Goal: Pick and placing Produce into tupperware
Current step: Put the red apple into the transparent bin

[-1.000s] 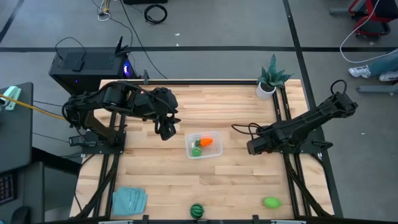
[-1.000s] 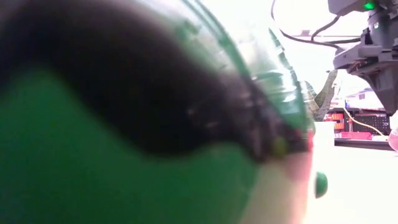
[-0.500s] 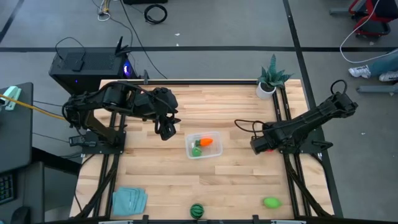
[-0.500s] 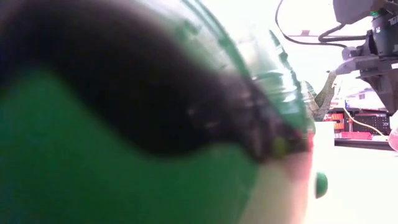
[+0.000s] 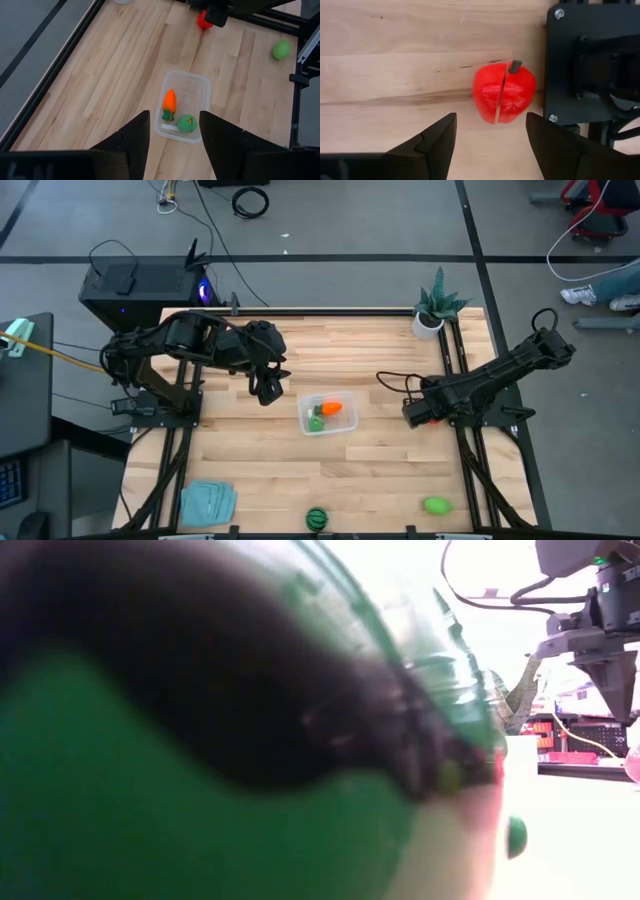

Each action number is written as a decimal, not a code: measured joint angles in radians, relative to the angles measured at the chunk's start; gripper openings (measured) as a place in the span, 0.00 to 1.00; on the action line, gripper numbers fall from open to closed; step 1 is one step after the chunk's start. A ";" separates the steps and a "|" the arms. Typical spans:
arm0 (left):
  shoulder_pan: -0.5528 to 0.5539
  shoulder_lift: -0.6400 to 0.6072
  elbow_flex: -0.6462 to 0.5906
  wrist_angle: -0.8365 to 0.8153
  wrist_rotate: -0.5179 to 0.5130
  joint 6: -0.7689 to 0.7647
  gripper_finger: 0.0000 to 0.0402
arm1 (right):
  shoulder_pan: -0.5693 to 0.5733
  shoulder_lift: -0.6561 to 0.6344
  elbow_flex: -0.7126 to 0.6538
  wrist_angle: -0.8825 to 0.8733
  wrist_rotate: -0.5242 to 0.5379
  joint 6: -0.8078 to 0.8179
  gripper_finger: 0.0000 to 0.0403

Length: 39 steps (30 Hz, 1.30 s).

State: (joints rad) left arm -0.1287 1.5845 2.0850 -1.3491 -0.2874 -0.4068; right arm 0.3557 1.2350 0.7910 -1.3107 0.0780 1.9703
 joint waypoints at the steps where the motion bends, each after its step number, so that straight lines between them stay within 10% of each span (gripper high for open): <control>1: 0.000 0.000 0.000 0.000 0.000 0.000 0.45 | 0.000 0.000 0.000 0.001 0.000 -0.020 0.61; 18: 0.000 0.000 0.000 0.000 0.000 0.000 0.44 | 0.000 0.027 -0.075 0.069 -0.037 -0.073 0.85; 39: 0.000 0.000 0.000 0.000 0.000 0.000 0.45 | 0.000 0.201 -0.076 0.268 0.012 0.017 0.87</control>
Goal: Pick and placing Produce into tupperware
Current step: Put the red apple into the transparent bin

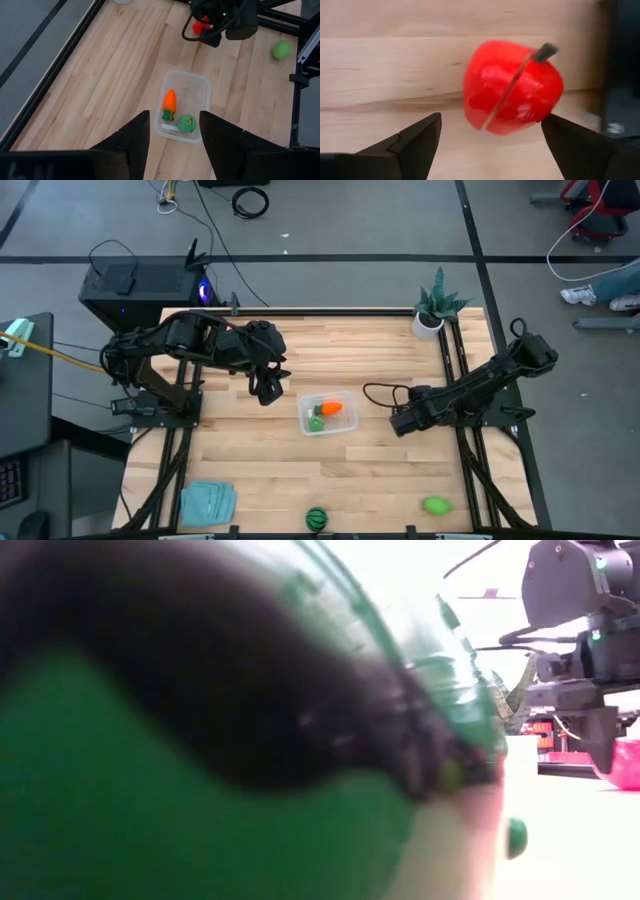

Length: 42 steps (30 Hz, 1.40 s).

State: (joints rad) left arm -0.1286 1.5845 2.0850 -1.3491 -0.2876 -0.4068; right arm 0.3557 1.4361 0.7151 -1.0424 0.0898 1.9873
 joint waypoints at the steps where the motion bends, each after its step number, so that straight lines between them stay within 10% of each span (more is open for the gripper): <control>1: 0.000 0.000 0.000 0.000 0.000 0.000 0.45 | 0.000 0.000 0.000 0.015 0.018 0.000 0.87; 22: 0.000 0.000 0.000 0.012 0.000 0.000 0.45 | -0.010 -0.014 0.000 -0.061 0.150 0.426 0.87; 42: 0.000 0.000 0.000 0.024 0.000 0.000 0.44 | -0.080 0.143 0.000 0.014 0.153 0.327 0.87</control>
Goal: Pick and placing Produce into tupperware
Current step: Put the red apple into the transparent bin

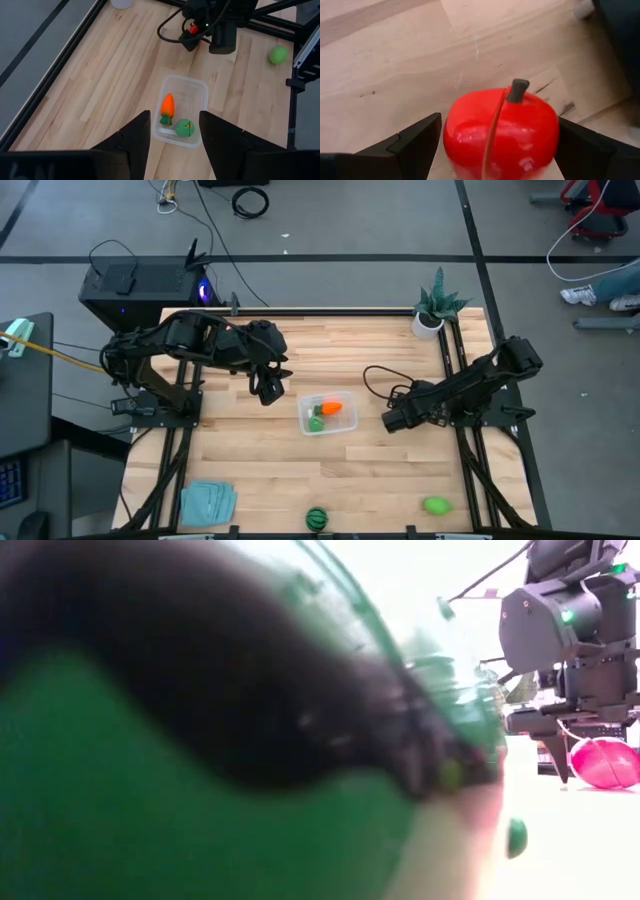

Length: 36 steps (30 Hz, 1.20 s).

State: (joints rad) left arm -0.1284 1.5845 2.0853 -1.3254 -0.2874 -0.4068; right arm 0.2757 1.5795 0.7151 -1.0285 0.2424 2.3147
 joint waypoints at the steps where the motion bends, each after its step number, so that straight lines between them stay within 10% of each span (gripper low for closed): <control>1: 0.000 0.000 0.000 0.000 0.000 0.000 0.44 | 0.000 0.008 0.000 0.006 0.001 -0.009 0.87; 14: 0.000 0.000 0.000 0.024 0.000 0.000 0.44 | 0.001 0.023 0.002 0.018 0.044 -0.091 0.68; 36: 0.000 0.000 0.000 0.113 0.000 0.000 0.44 | 0.002 0.023 0.000 0.019 0.078 -0.268 0.69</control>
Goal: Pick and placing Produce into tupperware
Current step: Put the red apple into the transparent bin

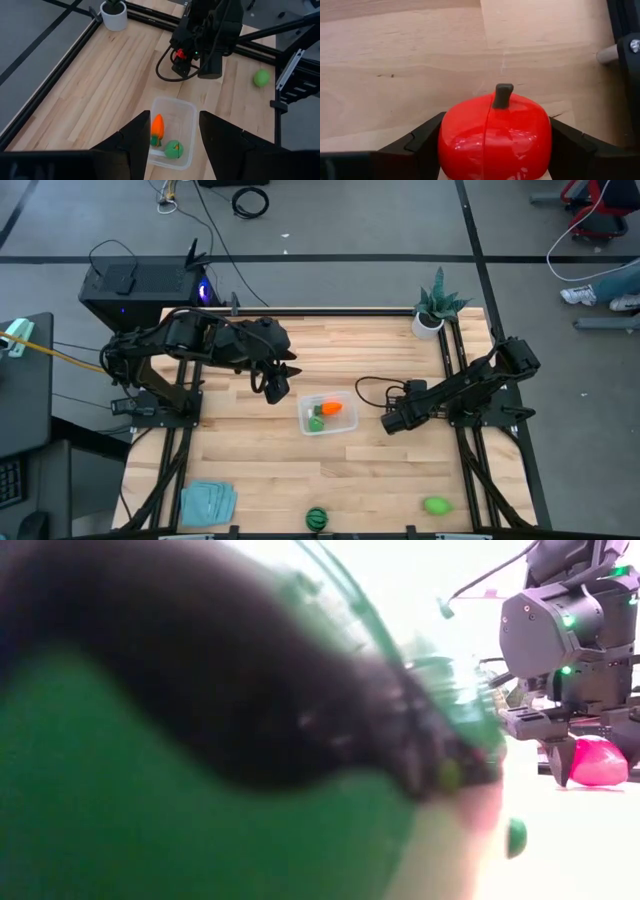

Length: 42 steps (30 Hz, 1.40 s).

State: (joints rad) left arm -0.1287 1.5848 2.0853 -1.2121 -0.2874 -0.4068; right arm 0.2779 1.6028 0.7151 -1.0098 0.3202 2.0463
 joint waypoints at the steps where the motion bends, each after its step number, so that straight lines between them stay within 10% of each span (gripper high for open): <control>1: 0.000 0.000 0.000 0.000 0.000 0.000 0.44 | 0.000 0.000 0.000 0.001 0.000 0.000 0.70; 32: 0.000 0.000 0.000 -0.002 0.000 0.000 0.45 | -0.001 -0.282 0.028 0.003 0.152 -0.339 0.68; 42: 0.000 0.000 0.000 0.012 0.000 0.000 0.45 | -0.004 -0.416 0.190 0.256 0.317 -0.834 0.68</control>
State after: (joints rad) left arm -0.1287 1.5848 2.0853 -1.2002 -0.2874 -0.4068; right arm 0.2743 1.1867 0.9050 -0.7536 0.6376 1.2124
